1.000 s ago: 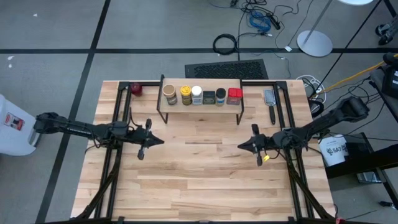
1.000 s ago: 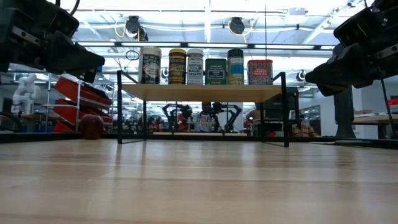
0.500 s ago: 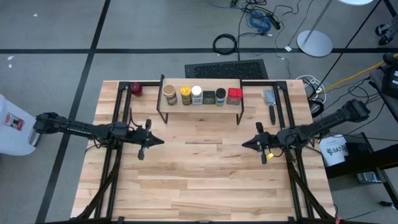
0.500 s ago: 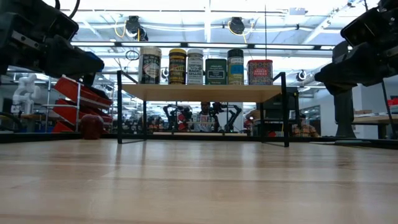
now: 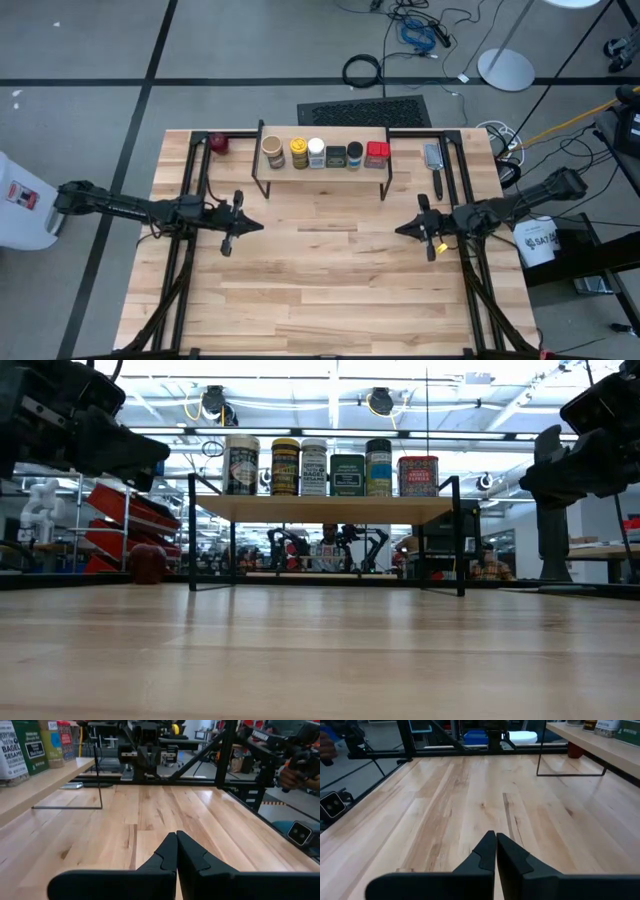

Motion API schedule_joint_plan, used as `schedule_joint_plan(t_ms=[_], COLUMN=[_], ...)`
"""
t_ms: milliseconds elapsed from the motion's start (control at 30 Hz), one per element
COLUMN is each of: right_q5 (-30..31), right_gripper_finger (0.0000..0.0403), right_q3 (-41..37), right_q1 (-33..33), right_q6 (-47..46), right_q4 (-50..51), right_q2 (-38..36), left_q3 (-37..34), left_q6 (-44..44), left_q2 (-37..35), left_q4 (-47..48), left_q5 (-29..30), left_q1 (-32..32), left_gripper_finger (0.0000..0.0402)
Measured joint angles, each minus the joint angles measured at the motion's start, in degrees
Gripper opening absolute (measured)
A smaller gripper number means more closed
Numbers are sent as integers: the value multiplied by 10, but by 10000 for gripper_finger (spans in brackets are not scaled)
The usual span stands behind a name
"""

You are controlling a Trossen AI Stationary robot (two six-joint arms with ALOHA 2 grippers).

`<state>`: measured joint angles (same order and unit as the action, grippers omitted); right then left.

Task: Shelf spices
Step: Return to Home Position

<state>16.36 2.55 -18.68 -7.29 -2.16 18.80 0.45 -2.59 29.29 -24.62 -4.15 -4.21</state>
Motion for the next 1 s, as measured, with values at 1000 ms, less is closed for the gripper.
schedule_joint_plan(t_ms=[1000], right_q5=[-44], right_gripper_finger=[0], right_q3=[-17], right_q1=[0], right_q6=[79], right_q4=[-6], right_q2=[-182], left_q3=[0], left_q6=[0], left_q2=[-2], left_q4=[-5], left_q5=[-4], left_q1=[0], left_gripper_finger=[2])
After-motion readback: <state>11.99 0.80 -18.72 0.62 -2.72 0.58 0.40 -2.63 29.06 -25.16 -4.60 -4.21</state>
